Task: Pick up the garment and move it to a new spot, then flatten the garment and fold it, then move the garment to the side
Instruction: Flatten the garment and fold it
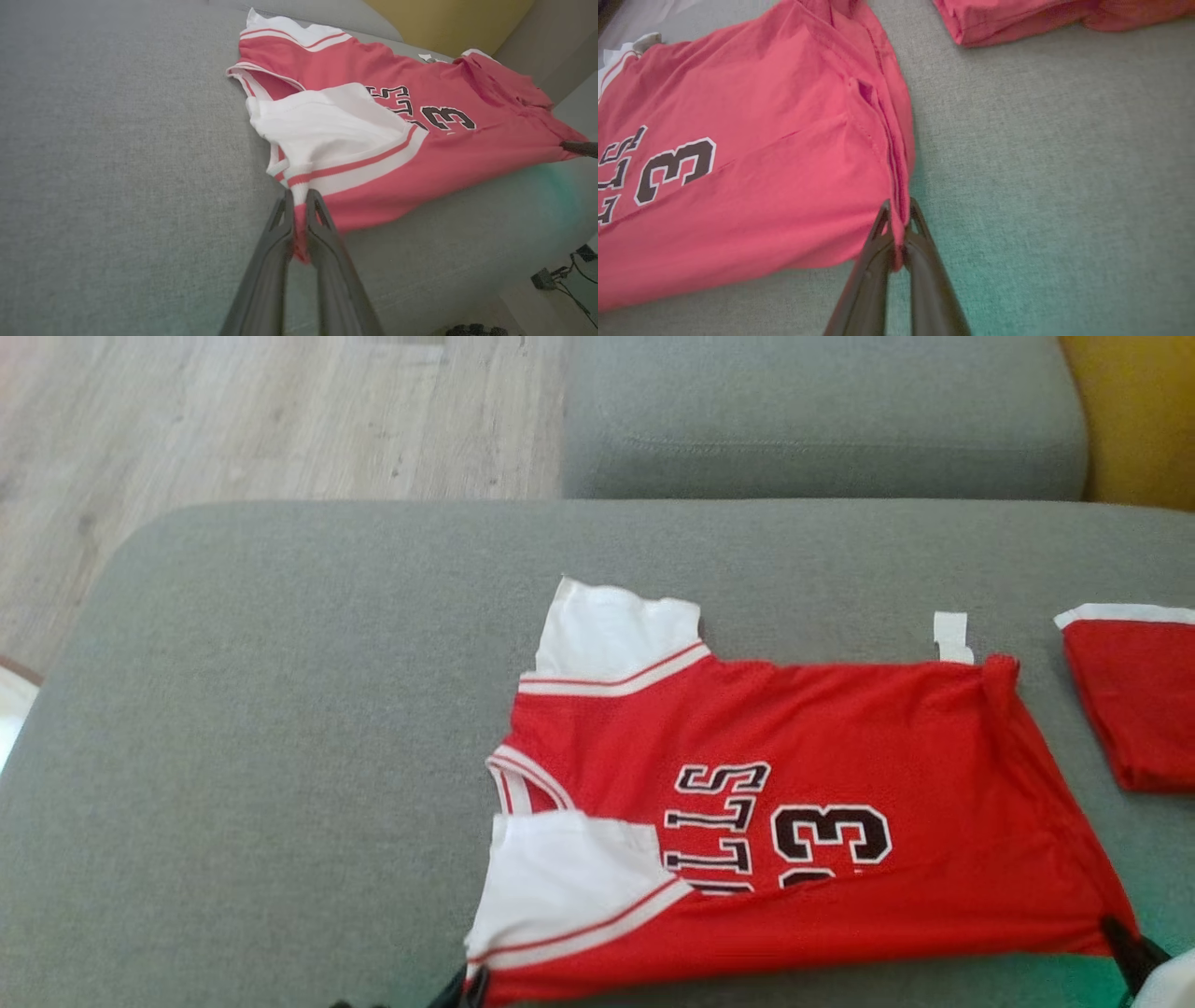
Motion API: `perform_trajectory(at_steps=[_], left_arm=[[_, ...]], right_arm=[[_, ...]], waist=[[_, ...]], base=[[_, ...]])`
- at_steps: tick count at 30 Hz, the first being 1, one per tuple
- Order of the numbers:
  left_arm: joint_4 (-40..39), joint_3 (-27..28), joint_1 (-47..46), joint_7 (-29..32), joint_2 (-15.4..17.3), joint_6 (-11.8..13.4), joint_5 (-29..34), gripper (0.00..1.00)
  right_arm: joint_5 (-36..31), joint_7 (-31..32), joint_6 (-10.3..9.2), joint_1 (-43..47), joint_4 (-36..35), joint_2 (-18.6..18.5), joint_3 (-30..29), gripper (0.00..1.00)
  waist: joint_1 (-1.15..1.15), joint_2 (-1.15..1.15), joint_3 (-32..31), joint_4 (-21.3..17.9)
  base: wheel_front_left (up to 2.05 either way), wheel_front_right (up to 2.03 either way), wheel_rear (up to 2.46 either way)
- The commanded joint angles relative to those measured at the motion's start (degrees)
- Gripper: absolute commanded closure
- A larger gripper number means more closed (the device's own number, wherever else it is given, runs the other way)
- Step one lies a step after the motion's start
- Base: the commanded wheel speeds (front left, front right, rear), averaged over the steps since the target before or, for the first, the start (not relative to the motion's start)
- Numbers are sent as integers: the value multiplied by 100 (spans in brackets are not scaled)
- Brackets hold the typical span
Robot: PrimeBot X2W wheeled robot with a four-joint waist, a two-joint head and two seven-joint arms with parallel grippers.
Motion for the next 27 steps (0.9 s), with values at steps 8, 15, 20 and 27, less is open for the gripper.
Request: perform_trajectory(at_steps=[8,15,20,27], left_arm=[[-303,168,-57,202,217,185,-101,100],[-263,137,-192,221,174,200,-57,0],[-429,202,-530,289,275,138,23,0],[-803,693,-2206,894,776,-277,80,0]], right_arm=[[-162,127,37,-48,-346,68,-144,100],[-336,137,37,-67,-548,146,-294,0],[-379,50,37,-171,-888,177,-333,0],[-446,106,37,-529,-1481,302,-310,0]], waist=[[2,0,-45,-92],[2,0,16,-164],[2,0,160,-240],[2,0,770,-422]], base=[[0,0,0],[0,0,0],[0,0,0],[0,0,0]])
